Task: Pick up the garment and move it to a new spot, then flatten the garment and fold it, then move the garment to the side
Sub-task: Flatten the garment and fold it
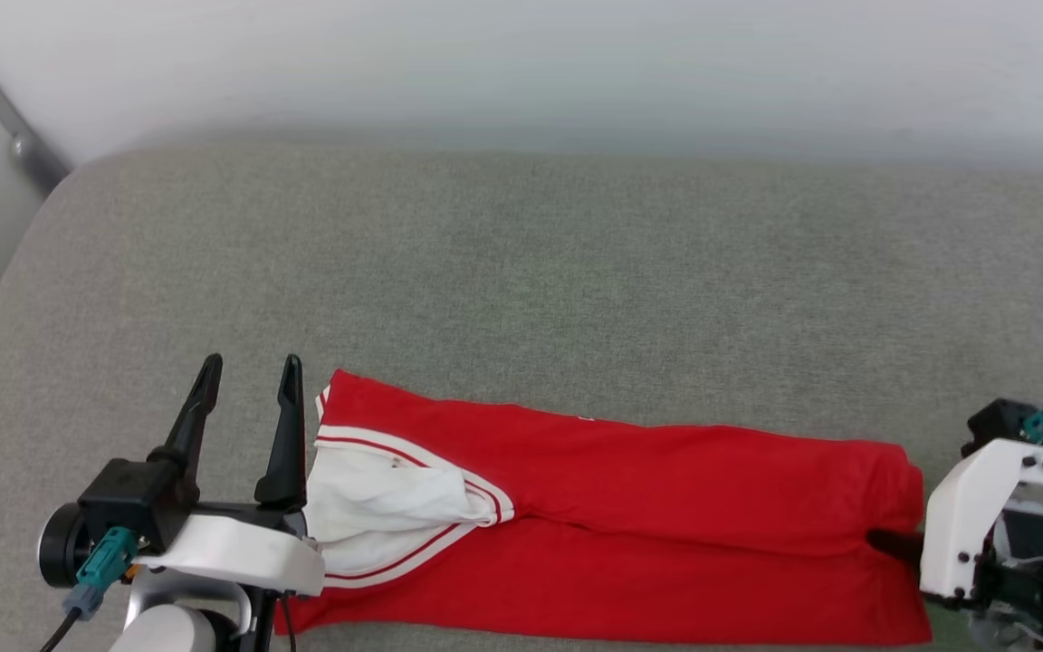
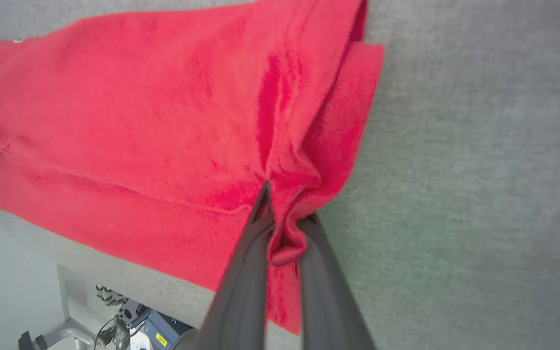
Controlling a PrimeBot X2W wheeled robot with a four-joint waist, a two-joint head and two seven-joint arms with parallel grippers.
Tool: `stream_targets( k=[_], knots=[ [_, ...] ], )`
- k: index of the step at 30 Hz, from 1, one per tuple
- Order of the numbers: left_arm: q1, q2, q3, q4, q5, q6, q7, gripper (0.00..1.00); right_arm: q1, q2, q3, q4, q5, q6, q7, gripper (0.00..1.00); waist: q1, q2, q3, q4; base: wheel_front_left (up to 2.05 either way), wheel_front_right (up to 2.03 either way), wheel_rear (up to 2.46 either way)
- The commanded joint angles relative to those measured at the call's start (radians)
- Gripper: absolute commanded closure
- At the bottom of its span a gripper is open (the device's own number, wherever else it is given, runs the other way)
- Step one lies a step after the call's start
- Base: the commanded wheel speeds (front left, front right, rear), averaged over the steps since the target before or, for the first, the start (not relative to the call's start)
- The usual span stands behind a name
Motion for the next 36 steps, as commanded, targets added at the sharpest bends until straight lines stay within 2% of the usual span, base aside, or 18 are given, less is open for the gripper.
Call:
stream_targets(
  k=[1, 7, 14, 18, 20, 21, 24, 26, 27, 28, 32, 36],
  knots=[
    [0.017, 0.007, -0.002, 0.005, 0.000, 0.006, 0.003, 0.00, -0.027, -0.023, 0.002, -0.004, 0.008, 0.000, -0.010, 1.00, -0.0001, -0.0001, -0.026, -0.018, 0.00, 0.00, 0.00],
    [0.055, 0.009, -0.007, 0.010, 0.000, 0.022, 0.008, 0.00, -0.055, -0.081, -0.047, -0.020, -0.011, 0.000, 0.009, 1.00, -0.0001, -0.0001, -0.060, -0.046, 0.00, 0.00, 0.00],
    [0.069, 0.004, -0.014, 0.016, 0.000, 0.026, 0.006, 0.00, -0.050, -0.112, -0.253, -0.066, -0.078, 0.000, 0.066, 1.00, -0.0001, -0.0001, -0.066, -0.068, 0.00, 0.00, 0.00],
    [0.068, 0.000, -0.014, 0.019, 0.000, 0.025, 0.004, 0.00, -0.076, -0.050, -0.344, -0.082, -0.061, 0.000, 0.124, 1.00, -0.0001, -0.0001, -0.060, -0.080, 0.00, 0.00, 0.00],
    [0.066, -0.003, -0.017, 0.021, -0.001, 0.023, 0.002, 0.00, -0.090, 0.008, -0.369, -0.086, -0.015, 0.000, 0.165, 1.00, -0.0001, -0.0001, -0.060, -0.083, 0.00, 0.00, 0.00],
    [0.064, -0.007, -0.018, 0.022, -0.004, 0.019, 0.001, 0.00, -0.100, 0.063, -0.377, -0.091, 0.034, 0.000, 0.208, 1.00, -0.0001, -0.0001, -0.058, -0.085, 0.00, 0.00, 0.00],
    [0.059, -0.015, -0.024, 0.023, -0.001, 0.018, 0.000, 0.00, -0.103, 0.116, -0.368, -0.101, 0.130, 0.000, 0.261, 1.00, -0.0001, -0.0001, -0.058, -0.082, 0.00, 0.00, 0.00],
    [0.057, -0.018, -0.027, 0.024, -0.001, 0.016, 0.000, 0.00, -0.104, 0.126, -0.362, -0.096, 0.169, 0.000, 0.281, 1.00, -0.0001, -0.0001, -0.059, -0.079, 0.00, 0.00, 0.00],
    [0.053, -0.020, -0.032, 0.026, 0.000, 0.014, -0.001, 0.00, -0.102, 0.137, -0.342, -0.089, 0.241, 0.000, 0.307, 1.00, -0.0001, -0.0001, -0.060, -0.071, 0.00, 0.00, 0.00],
    [0.053, -0.020, -0.032, 0.026, 0.000, 0.014, -0.001, 0.00, -0.102, 0.137, -0.342, -0.089, 0.241, 0.000, 0.307, 1.00, -0.0001, -0.0001, -0.060, -0.071, 0.00, 0.00, 0.00],
    [0.040, -0.022, -0.037, 0.033, 0.001, 0.009, 0.000, 0.00, -0.108, 0.138, -0.232, -0.022, 0.428, 0.000, 0.293, 1.00, -0.0001, -0.0001, -0.064, -0.047, 0.00, 0.00, 0.00],
    [0.038, -0.019, -0.045, 0.038, 0.003, 0.005, 0.008, 0.00, -0.105, 0.138, -0.077, 0.004, 0.536, 0.000, 0.239, 1.00, -0.0001, -0.0001, -0.068, -0.025, 0.00, 0.00, 0.00]
  ],
)
